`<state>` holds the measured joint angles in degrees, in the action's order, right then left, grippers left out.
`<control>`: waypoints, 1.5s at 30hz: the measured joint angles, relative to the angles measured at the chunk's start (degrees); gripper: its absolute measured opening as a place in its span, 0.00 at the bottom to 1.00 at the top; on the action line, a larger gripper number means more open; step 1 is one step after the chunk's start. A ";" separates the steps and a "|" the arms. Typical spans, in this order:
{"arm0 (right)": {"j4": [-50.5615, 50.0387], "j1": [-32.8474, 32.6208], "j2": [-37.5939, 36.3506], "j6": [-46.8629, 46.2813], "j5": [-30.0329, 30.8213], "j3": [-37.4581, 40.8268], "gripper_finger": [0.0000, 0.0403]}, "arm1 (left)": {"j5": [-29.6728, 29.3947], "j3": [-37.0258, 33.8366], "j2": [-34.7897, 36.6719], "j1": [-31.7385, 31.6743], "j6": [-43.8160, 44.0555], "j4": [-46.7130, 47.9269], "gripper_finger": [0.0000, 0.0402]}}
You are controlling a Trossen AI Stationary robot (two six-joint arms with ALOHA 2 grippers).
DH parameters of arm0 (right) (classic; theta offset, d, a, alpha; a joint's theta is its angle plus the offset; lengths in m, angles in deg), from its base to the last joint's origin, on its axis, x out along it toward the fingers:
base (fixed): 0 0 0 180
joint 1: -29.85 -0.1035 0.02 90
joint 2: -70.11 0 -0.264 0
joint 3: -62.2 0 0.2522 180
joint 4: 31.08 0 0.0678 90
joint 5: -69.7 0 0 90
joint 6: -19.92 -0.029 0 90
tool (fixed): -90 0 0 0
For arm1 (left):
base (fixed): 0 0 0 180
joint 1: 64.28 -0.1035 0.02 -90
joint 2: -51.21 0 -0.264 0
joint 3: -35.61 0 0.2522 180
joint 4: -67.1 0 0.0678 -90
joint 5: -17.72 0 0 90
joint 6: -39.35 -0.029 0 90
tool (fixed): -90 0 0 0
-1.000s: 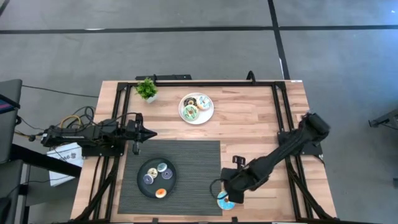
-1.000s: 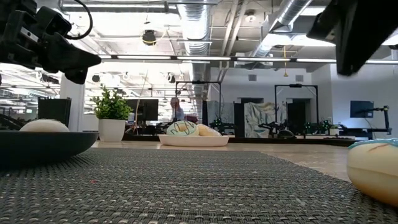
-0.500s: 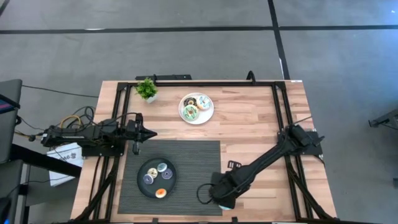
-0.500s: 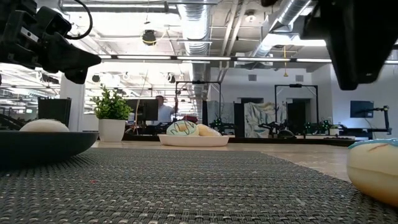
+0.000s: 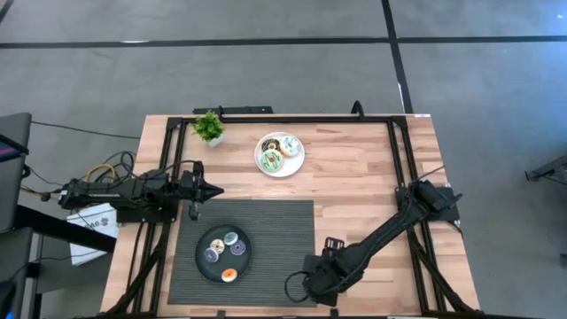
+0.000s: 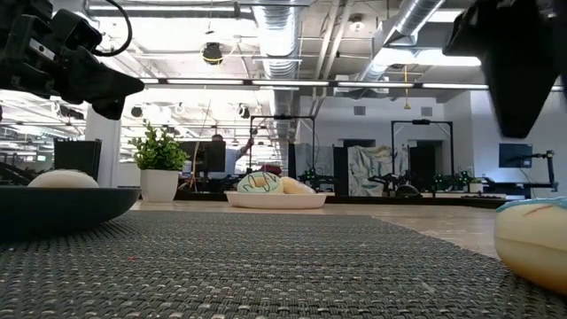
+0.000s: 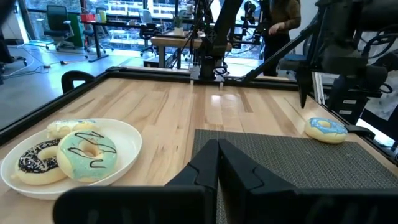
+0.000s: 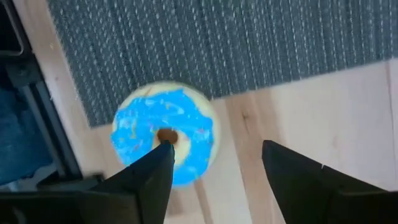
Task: Pick & Place donuts
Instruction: Put the large blue donut on the white plate
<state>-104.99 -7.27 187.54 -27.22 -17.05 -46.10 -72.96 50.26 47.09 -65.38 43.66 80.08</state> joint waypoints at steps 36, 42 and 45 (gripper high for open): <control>14.66 2.05 -1.91 4.92 -3.21 14.09 0.27 | 0.03 0.00 0.00 0.00 0.00 0.00 0.00; 11.77 6.23 -8.72 9.82 2.51 14.00 0.24 | 0.03 0.00 -0.01 0.00 0.00 0.00 0.00; 11.25 10.28 -12.26 13.54 6.96 13.98 0.24 | 0.03 0.00 -0.02 0.00 0.00 0.00 0.00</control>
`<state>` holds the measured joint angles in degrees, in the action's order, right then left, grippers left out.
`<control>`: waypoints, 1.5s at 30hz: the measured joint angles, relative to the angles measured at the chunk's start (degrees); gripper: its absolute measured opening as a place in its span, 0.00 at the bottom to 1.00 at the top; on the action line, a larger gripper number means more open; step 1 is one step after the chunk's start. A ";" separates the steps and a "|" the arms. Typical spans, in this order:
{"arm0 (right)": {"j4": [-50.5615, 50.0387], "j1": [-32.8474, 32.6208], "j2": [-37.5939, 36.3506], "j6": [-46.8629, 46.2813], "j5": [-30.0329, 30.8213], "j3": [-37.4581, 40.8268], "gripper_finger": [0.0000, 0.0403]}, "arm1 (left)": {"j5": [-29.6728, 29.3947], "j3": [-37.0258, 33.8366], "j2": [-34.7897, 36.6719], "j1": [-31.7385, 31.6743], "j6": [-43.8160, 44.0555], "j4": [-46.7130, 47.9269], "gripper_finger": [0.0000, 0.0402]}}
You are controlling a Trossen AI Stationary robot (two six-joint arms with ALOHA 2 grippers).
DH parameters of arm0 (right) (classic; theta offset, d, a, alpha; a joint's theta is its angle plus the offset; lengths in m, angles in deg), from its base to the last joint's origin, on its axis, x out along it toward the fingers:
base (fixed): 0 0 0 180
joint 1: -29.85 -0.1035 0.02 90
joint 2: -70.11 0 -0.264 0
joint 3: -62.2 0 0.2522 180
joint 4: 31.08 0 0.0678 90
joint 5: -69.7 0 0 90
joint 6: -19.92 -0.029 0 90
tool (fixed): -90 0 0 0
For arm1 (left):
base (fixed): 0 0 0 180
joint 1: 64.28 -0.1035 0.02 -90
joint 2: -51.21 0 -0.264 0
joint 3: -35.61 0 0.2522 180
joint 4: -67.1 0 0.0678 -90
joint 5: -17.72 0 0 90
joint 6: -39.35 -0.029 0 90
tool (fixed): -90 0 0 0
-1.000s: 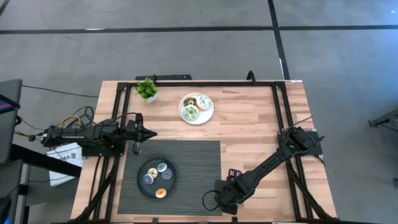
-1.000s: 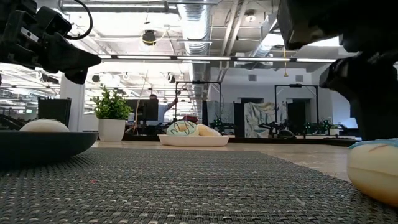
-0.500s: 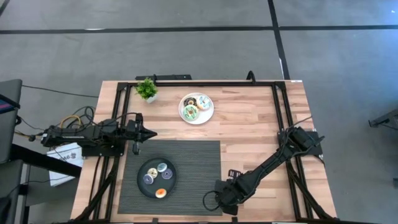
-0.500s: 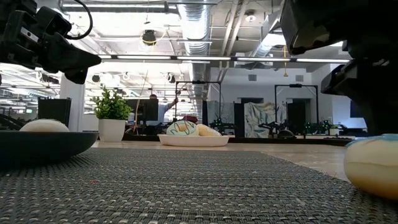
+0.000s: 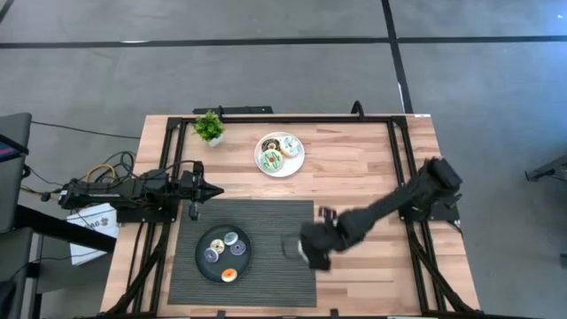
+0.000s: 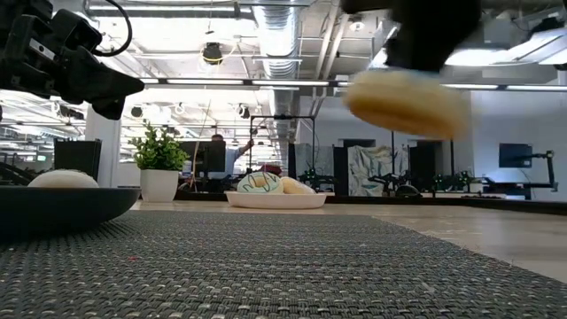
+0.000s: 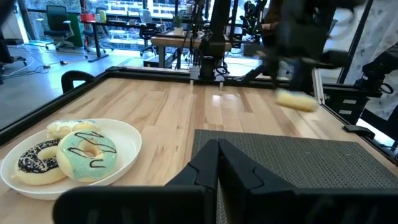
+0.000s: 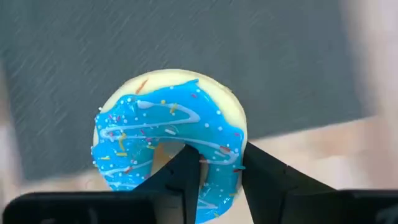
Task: Pick & Place donuts
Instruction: Put the large blue donut on the white plate
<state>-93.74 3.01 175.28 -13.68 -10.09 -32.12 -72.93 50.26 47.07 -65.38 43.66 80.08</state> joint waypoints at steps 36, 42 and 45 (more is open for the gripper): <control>22.98 43.07 8.32 30.57 4.73 -0.09 0.24 | 0.00 -0.02 0.02 0.00 0.00 0.02 0.00; 22.96 42.96 8.47 30.71 4.71 0.58 0.24 | 0.00 -0.02 0.02 0.00 0.00 0.01 0.00; 22.79 42.96 8.49 30.83 4.71 1.36 0.26 | 0.00 -0.02 0.02 0.00 0.00 0.02 0.00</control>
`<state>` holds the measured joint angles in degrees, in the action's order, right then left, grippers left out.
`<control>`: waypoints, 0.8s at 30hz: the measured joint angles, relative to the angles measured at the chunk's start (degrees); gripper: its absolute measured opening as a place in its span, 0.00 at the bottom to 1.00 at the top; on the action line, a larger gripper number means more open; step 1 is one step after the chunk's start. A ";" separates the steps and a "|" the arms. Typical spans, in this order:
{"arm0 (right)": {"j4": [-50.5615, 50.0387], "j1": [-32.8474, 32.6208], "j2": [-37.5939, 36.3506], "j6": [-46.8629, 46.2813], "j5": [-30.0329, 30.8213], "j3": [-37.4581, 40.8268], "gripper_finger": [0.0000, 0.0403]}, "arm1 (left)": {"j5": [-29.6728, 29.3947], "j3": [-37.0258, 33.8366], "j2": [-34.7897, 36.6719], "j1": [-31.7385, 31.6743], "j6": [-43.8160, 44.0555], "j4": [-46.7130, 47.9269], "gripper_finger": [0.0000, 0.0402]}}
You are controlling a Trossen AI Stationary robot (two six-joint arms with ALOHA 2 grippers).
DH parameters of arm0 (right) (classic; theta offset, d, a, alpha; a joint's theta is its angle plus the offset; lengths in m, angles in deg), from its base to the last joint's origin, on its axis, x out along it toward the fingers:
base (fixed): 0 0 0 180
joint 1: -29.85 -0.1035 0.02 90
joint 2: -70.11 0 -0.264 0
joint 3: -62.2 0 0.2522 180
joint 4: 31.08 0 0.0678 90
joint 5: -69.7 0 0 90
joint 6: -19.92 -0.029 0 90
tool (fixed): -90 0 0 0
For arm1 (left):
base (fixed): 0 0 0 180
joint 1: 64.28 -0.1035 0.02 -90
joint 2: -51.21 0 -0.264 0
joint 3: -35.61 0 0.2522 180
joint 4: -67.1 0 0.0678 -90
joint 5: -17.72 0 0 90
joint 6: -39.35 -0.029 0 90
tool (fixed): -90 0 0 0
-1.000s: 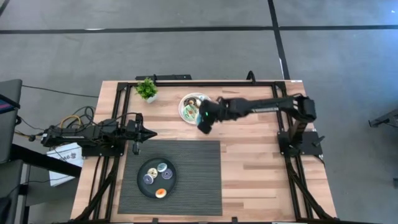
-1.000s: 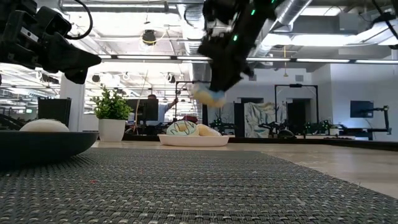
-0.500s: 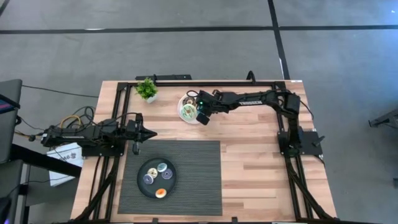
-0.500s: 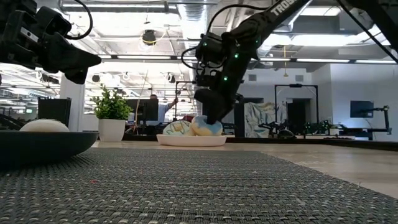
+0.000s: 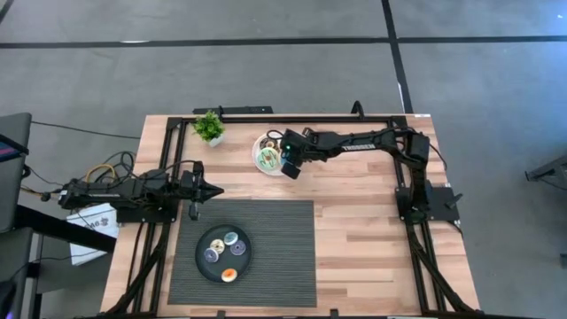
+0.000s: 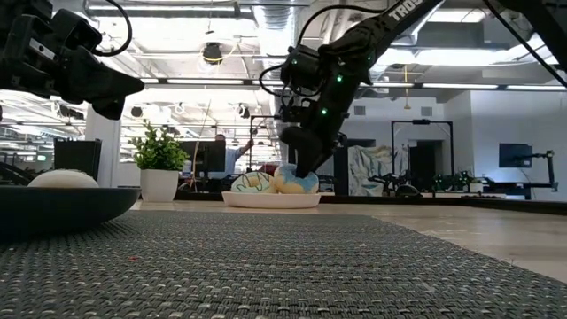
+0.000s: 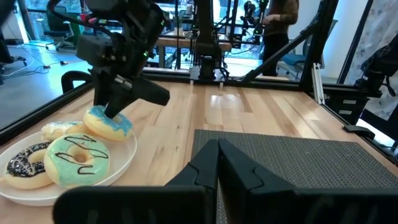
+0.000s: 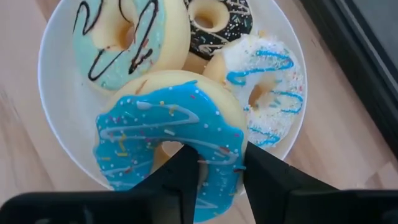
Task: Pick & Place donuts
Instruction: Put the large blue donut on the white plate
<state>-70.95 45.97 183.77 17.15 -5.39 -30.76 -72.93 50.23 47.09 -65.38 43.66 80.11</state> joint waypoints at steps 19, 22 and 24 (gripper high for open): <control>3.65 0.09 0.00 1.32 0.17 1.65 0.56 | 0.00 0.00 0.00 0.00 0.00 0.00 0.00; 2.65 0.09 0.00 1.38 0.17 1.63 0.57 | 0.00 0.00 0.00 0.00 0.00 -0.02 0.00; 1.91 0.08 0.00 1.35 0.17 1.63 0.57 | 0.00 0.00 0.00 0.00 0.00 0.00 0.00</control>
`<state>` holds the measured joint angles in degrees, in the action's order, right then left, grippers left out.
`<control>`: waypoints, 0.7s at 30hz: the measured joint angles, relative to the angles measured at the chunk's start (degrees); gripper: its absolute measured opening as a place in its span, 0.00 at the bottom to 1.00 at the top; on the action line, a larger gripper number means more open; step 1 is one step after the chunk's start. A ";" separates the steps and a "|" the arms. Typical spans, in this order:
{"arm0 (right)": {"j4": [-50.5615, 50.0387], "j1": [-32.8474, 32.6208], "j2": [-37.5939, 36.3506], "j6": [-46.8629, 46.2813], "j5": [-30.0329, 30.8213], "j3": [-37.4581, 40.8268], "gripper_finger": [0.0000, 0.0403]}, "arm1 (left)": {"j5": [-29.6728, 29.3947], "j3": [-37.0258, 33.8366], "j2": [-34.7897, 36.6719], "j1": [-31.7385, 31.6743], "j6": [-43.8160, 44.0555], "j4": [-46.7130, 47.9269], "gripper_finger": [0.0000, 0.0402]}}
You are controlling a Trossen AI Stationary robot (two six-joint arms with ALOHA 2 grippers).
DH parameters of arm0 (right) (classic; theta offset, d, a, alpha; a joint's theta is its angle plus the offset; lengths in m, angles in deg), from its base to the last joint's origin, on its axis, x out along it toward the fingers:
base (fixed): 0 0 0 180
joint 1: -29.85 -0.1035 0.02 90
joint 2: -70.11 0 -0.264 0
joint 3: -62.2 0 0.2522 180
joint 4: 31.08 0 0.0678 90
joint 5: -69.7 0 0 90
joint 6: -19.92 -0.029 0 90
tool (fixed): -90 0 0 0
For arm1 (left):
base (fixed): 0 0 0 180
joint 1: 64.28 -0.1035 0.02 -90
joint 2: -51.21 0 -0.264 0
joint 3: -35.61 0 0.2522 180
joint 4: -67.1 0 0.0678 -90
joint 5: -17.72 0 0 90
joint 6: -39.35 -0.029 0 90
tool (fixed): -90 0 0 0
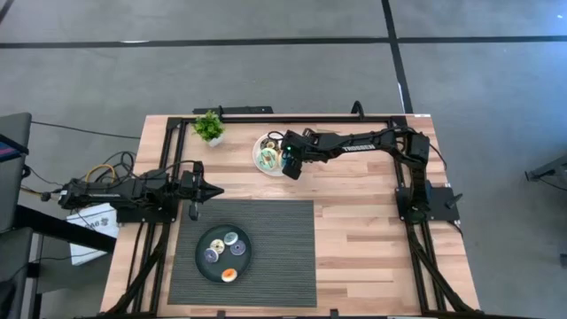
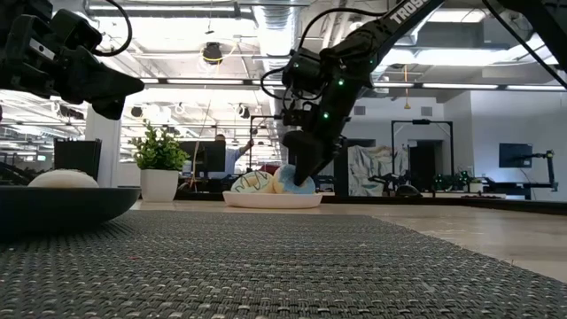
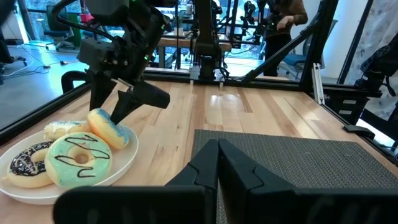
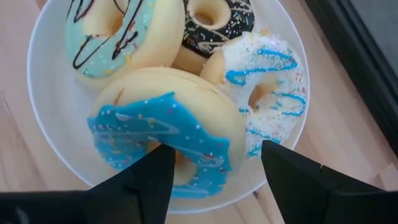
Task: Pick & Place donuts
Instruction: Put the large blue donut on the white plate, then return to Home Position
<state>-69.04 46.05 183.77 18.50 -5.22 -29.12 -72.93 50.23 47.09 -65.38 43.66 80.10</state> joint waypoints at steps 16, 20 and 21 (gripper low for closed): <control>-8.18 -0.11 -2.20 -0.01 -0.10 -3.35 0.56 | 0.00 0.00 0.02 0.00 0.00 0.00 0.00; -12.58 -0.63 -3.11 -0.07 -0.12 -4.17 0.56 | 0.00 0.00 0.02 0.00 0.00 0.00 0.00; -12.82 -0.92 -3.14 -0.37 -0.24 -4.33 0.56 | 0.00 0.00 0.00 0.00 0.00 -0.02 0.00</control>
<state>-81.86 45.13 180.64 18.14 -5.46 -33.45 -72.93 50.23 47.09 -65.38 43.66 80.09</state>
